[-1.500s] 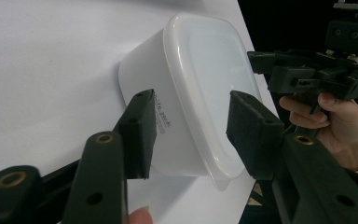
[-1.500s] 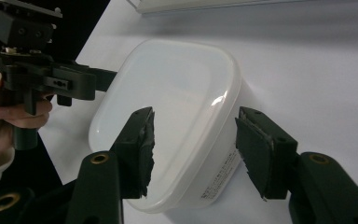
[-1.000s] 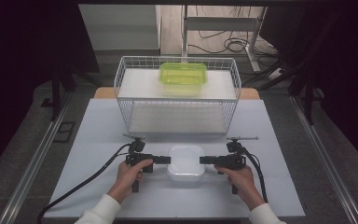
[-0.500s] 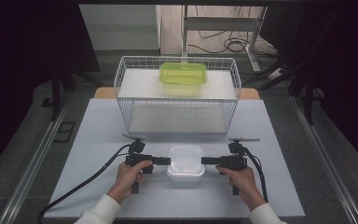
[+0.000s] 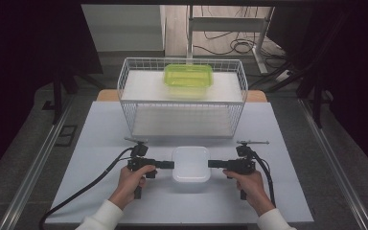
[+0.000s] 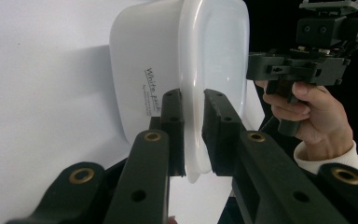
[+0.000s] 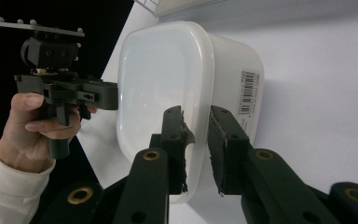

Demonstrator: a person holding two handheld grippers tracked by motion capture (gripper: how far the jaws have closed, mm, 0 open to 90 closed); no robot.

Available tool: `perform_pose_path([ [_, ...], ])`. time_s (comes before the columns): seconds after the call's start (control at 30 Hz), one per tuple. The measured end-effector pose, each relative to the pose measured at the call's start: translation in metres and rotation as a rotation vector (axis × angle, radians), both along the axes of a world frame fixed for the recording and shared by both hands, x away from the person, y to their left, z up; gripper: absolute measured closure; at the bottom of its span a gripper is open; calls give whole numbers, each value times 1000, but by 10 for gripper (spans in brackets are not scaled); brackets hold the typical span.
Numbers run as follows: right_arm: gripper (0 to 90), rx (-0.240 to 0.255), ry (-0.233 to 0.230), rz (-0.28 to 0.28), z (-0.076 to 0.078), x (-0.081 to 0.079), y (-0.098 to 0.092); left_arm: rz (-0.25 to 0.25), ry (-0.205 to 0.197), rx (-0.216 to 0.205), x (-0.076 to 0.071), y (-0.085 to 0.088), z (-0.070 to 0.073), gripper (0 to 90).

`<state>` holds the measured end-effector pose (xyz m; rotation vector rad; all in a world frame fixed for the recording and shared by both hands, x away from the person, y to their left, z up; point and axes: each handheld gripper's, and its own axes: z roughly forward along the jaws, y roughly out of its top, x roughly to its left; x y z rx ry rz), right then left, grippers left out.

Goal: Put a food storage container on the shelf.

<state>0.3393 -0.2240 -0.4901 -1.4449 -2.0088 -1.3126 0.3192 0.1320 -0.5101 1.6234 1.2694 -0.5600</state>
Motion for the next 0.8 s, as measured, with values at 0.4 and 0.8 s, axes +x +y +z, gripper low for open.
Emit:
perform_pose_path([
  [0.4,779,-8,-24,8,5,-1,1,1,-21,4,-1,2,4,809],
  [0.8,780,0,-69,25,16,0,6,14,-47,-1,-1,7,15,808],
])
